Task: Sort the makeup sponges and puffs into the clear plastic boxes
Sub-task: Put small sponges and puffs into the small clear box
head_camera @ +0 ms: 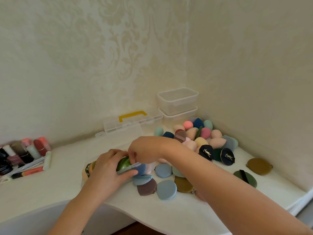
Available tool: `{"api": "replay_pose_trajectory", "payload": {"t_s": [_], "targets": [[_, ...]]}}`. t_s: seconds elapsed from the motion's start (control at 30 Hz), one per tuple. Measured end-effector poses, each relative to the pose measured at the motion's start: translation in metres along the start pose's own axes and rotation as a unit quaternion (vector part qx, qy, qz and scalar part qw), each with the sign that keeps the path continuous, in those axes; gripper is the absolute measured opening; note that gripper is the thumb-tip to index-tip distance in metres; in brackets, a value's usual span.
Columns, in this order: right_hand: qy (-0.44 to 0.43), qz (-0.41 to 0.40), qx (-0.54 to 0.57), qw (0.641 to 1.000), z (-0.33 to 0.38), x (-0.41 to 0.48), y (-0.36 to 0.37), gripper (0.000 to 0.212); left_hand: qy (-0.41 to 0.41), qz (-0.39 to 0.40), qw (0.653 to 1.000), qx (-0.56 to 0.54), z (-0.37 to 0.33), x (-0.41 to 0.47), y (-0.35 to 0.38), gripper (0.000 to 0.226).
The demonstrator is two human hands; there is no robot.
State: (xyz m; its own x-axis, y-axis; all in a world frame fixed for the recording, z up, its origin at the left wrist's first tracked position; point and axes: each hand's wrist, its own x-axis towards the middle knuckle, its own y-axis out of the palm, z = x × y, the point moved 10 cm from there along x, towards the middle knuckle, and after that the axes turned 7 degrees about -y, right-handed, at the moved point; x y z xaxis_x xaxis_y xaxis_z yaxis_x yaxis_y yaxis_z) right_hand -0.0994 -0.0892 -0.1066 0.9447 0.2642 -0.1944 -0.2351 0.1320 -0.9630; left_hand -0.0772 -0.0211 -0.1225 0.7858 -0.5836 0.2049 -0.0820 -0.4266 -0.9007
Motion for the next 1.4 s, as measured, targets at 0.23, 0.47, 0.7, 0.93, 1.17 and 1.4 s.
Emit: {"api": "replay_pose_trajectory", "payload": {"t_s": [0.23,0.47,0.7,0.93,1.17,1.4], "targets": [[0.005,-0.104,0.147,0.984,-0.017,-0.02,-0.009,0.011,0.106,0.004,0.994,0.01,-0.018,-0.008,0.002,0.031],[0.068,-0.364,0.254,0.893,-0.099,-0.091,-0.067,0.018,0.138,0.018,0.985,0.101,-0.022,-0.01,0.014,0.041],[0.361,-0.242,0.075,0.898,-0.249,-0.148,-0.026,0.024,0.133,0.022,0.981,0.139,-0.025,-0.007,0.02,0.079],[0.344,-0.184,0.07,0.918,-0.26,-0.137,0.005,0.031,0.158,0.04,0.977,0.137,-0.034,-0.004,0.027,0.06],[0.381,-0.301,0.013,0.874,-0.242,-0.167,-0.06,0.033,0.141,0.052,0.98,0.131,-0.039,-0.004,0.025,0.048],[0.017,-0.26,0.088,0.961,-0.077,-0.1,-0.086,0.027,0.134,0.041,0.983,0.119,-0.037,-0.004,0.024,0.045]]}}
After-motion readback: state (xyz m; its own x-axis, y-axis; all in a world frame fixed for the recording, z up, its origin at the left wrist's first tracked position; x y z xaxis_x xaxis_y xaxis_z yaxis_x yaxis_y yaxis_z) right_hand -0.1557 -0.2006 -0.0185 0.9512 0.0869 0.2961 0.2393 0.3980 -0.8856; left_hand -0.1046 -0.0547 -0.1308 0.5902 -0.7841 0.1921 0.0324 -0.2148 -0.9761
